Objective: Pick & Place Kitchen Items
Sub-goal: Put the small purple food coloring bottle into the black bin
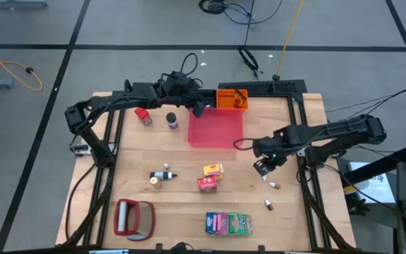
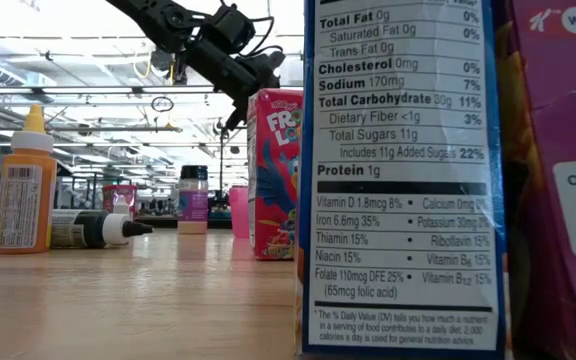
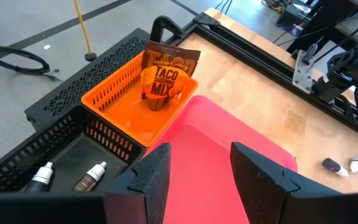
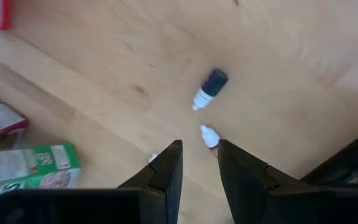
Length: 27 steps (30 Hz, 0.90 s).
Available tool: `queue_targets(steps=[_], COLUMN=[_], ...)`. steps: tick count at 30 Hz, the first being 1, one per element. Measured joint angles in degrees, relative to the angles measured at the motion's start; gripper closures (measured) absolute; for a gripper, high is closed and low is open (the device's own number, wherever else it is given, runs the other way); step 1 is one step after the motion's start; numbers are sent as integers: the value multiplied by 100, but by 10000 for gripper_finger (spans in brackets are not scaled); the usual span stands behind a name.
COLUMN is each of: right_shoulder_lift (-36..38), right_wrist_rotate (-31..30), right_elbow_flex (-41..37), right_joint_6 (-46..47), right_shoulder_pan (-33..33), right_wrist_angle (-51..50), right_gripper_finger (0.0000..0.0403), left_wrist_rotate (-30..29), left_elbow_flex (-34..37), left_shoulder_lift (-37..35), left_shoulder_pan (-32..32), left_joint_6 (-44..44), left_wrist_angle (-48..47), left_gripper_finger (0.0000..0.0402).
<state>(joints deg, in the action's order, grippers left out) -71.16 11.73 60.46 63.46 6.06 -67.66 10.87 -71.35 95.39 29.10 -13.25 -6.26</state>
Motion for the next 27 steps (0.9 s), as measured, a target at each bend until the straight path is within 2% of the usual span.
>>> queue_targets(steps=[10,27], right_shoulder_lift=[0,0], right_wrist_rotate=[70,41], right_elbow_flex=[-1374,-1914], right_joint_6=[876,1251], right_shoulder_pan=[167,167], right_wrist_angle=[1778,2200], right_gripper_finger=[309,309], left_wrist_rotate=[-4,-7], left_elbow_flex=[0,0], left_shoulder_lift=[2,2], left_shoulder_pan=[0,0], left_joint_6=[2,-1], left_wrist_angle=[6,6], left_gripper_finger=[231,231])
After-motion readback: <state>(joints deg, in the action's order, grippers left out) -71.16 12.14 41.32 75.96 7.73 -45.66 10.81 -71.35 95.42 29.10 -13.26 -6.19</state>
